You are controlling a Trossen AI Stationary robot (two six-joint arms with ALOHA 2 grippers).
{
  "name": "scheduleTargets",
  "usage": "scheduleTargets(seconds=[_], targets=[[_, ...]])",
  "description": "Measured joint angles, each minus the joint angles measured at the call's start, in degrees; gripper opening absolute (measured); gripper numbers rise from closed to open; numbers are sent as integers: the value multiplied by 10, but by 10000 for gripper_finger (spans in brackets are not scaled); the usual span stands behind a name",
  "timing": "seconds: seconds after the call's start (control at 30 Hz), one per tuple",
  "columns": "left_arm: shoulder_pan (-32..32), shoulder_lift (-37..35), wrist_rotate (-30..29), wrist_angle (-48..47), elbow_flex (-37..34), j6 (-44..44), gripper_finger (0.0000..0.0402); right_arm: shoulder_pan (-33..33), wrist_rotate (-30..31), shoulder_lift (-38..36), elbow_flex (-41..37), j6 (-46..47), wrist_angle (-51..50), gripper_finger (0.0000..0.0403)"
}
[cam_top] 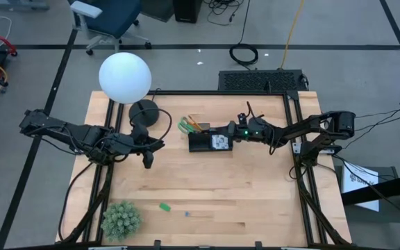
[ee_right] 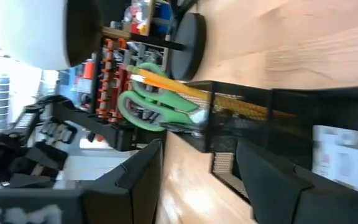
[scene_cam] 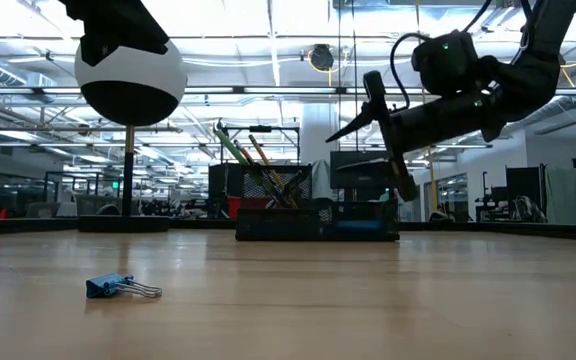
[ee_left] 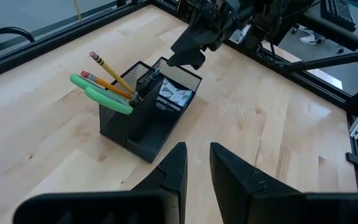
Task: Pick and place office supplies into organizer
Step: Put the green eraser into the black desk organizer
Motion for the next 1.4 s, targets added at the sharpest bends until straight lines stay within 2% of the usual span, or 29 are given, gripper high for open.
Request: scheduleTargets(seconds=[0.27,0.57,0.8,0.93,1.03,1.27,1.4], targets=[[0,0,13,0,0,10,62,7,0,0,0,-13,85,194],[0,0,109,0,0,56,63,14,3,0,0,-28,160,187],[0,0,177,1,0,82,63,33,18,0,0,-32,160,187],[0,0,208,10,0,95,63,46,83,0,0,-57,165,188],[0,0,224,16,0,105,63,51,109,0,0,-55,164,189],[-4,2,266,30,0,105,63,52,104,0,0,-47,164,186],[-14,13,273,30,0,109,63,56,80,0,0,-25,191,187]])
